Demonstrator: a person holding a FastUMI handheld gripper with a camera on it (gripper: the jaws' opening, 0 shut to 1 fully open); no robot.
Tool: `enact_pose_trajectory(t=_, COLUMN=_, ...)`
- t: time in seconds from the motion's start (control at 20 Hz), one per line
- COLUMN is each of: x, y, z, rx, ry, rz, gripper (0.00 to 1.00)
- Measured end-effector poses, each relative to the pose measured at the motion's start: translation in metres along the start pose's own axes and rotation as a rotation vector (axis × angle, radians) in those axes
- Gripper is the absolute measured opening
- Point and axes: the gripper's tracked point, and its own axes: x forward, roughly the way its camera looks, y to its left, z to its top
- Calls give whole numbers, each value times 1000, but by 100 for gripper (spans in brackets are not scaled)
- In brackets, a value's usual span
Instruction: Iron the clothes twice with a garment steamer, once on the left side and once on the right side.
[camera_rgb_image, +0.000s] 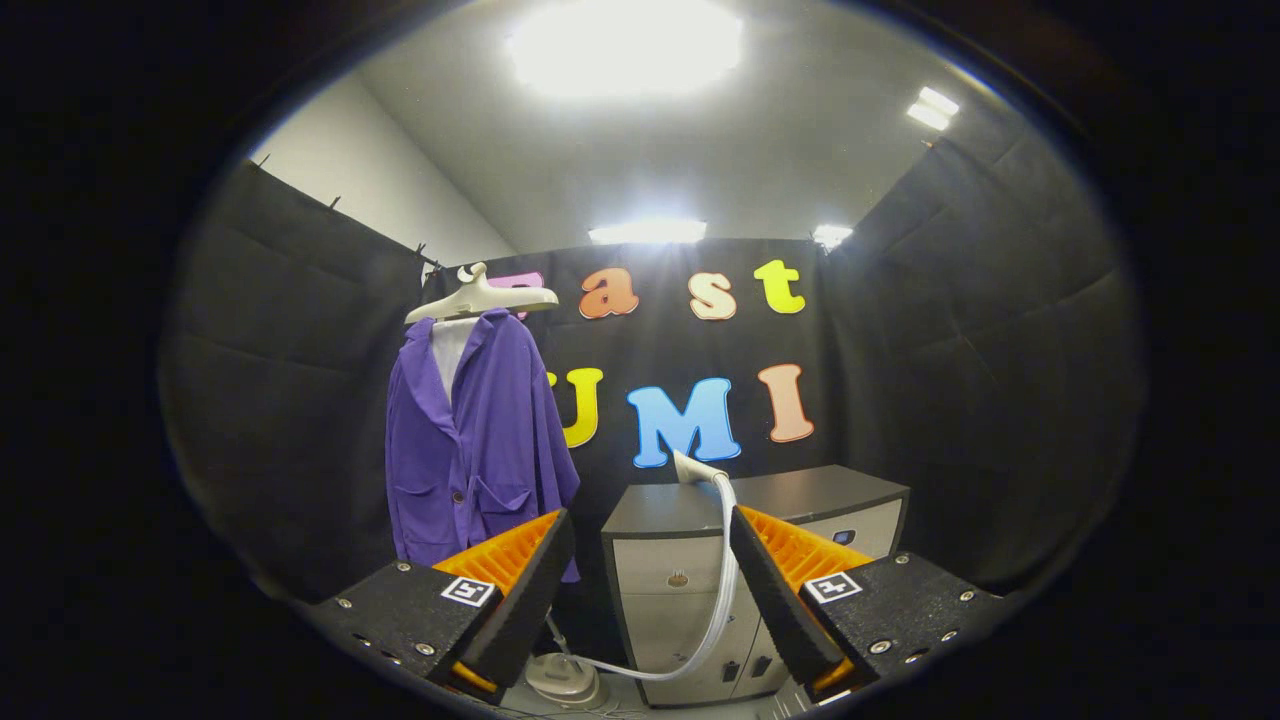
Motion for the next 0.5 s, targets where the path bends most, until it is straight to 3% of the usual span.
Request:
enact_pose_trajectory(t=0.25, x=53, y=-26, z=32, rx=-53, ry=-28, rz=5, gripper=96)
enact_pose_trajectory(t=0.5, x=107, y=-37, z=49, rx=-22, ry=-25, rz=28, gripper=96)
